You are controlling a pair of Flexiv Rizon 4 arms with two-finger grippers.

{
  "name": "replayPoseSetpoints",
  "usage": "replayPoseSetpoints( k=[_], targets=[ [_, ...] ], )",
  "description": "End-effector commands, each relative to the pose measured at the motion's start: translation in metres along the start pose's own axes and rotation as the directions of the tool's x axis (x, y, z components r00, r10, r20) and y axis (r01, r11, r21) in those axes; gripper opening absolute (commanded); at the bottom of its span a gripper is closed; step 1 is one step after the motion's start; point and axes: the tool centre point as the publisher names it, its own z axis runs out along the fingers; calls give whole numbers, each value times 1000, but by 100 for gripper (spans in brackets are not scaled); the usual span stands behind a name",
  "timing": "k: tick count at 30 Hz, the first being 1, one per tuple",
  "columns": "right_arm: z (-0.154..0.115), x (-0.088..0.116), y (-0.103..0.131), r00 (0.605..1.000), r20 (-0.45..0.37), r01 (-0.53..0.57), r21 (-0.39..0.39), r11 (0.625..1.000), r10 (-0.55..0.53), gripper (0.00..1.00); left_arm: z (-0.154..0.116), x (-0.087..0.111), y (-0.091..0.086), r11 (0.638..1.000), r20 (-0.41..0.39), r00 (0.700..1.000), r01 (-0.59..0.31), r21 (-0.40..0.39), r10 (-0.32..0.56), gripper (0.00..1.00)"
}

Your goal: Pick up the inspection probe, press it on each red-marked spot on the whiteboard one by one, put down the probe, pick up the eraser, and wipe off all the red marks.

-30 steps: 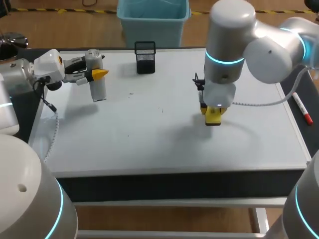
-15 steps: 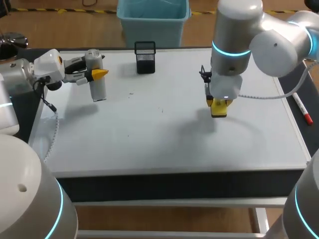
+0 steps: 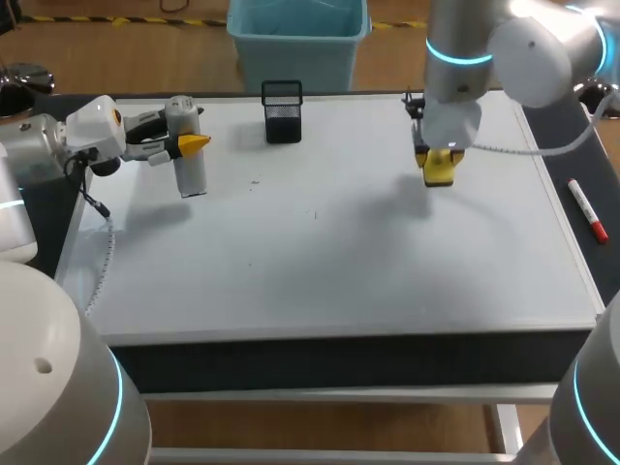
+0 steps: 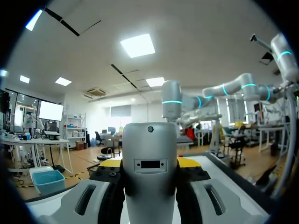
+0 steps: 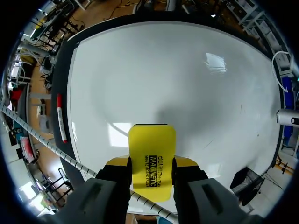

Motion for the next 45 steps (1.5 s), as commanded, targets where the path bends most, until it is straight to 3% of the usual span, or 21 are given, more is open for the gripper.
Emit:
replayPoseSetpoints(
  k=[1,8,20,45],
  targets=[
    [6,-1,-54,1000,-21,-7,-80,997,6,0,0,0,-1,1000,1,1000,-1,1,1,0],
    [10,-3,-98,1000,-29,1,-93,996,-4,0,0,0,-1,1000,1,1000,-1,1,1,0],
    [19,-18,-153,1000,3,27,-130,991,-27,0,0,0,-1,1000,1,1000,-1,1,1,0],
    [38,-43,-184,998,9,59,-165,985,-58,0,0,0,-1,1000,1,1000,-1,1,1,0]
  ],
)
